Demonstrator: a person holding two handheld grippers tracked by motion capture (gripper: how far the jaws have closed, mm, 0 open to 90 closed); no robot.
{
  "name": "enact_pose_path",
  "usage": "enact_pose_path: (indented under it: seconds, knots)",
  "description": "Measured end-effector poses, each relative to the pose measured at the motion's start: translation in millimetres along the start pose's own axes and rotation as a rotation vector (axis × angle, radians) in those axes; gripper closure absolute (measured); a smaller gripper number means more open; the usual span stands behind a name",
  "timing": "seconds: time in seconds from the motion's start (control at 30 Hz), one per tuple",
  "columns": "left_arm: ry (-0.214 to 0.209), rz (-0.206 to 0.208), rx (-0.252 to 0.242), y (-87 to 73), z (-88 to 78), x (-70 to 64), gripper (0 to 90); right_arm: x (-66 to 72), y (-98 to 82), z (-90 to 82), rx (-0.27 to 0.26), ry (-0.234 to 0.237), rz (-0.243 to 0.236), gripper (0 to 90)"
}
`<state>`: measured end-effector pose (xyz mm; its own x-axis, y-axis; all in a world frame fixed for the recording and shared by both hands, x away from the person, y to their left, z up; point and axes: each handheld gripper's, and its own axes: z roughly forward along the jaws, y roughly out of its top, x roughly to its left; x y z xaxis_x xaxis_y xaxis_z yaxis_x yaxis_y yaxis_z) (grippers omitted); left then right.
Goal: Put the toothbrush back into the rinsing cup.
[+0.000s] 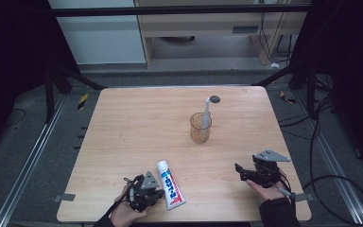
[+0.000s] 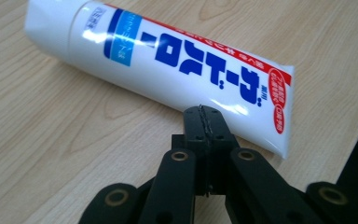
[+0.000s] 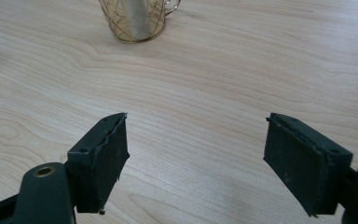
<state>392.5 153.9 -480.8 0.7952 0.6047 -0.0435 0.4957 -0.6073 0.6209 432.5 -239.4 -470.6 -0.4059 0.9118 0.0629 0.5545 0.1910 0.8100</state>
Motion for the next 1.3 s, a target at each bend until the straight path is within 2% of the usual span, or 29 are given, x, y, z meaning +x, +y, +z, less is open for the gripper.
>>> enact_pose_path:
  seconds: [0.23, 0.4, 0.67, 1.03, 1.3]
  knots:
    - [-0.009, 0.013, 0.0, 5.9, 5.9, -4.1, 89.9, -0.7, -2.5, 3.2, 0.012, -0.004, 0.003, 21.4]
    - [-0.015, 0.038, 0.003, 13.0, 14.5, -11.3, 89.9, -0.4, -3.2, 4.9, 0.018, -0.009, 0.003, 21.4]
    - [-0.021, 0.048, -0.005, 24.1, 27.8, -17.8, 89.9, -1.4, -4.2, 6.9, 0.023, -0.011, -0.002, 21.3]
    - [0.0, 0.063, -0.027, 39.8, 44.2, -23.2, 89.9, -2.5, -4.8, 8.2, 0.029, -0.016, -0.002, 21.3]
    - [0.021, 0.063, -0.037, 48.9, 51.9, -20.0, 89.9, -3.1, -4.5, 8.2, 0.03, -0.016, -0.003, 21.3]
